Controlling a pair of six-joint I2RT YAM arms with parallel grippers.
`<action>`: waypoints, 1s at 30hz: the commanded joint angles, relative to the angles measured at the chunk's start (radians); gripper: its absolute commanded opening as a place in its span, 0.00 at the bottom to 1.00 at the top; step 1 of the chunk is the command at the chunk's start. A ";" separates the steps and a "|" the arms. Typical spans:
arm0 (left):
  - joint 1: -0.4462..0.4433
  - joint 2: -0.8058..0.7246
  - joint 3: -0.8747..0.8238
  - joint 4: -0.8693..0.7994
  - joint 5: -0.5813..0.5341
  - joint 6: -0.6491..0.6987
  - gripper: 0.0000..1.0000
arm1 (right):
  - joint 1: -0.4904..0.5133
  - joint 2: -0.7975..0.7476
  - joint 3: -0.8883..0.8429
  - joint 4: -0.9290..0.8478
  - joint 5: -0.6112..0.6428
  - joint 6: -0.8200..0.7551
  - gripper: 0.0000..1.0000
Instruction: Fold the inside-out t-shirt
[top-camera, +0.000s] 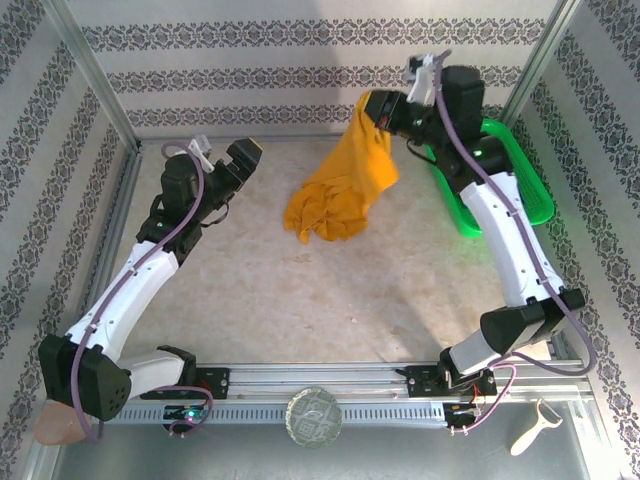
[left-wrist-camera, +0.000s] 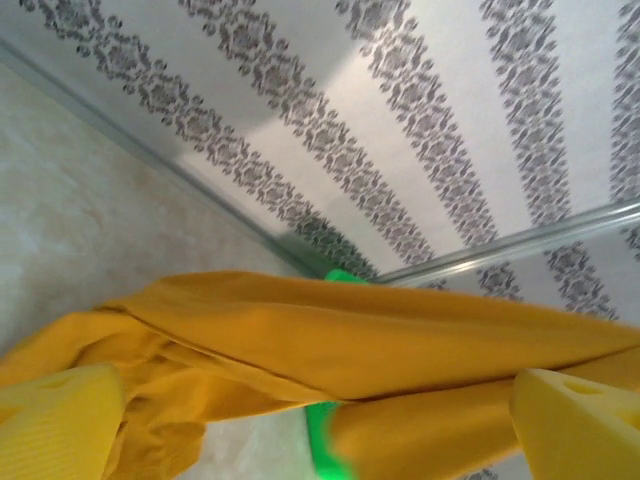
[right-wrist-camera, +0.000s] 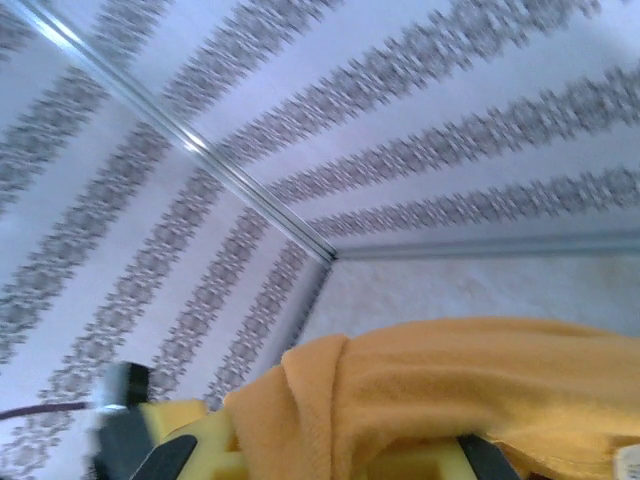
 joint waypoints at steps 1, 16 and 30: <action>0.005 0.025 -0.044 -0.078 0.095 0.090 1.00 | -0.015 0.056 0.141 -0.094 -0.100 -0.013 0.00; -0.066 0.301 -0.219 0.191 0.224 0.042 1.00 | -0.052 0.138 0.466 -0.201 -0.154 0.057 0.00; -0.144 0.724 0.018 0.400 0.260 -0.039 1.00 | -0.062 0.127 0.460 -0.197 -0.152 0.077 0.00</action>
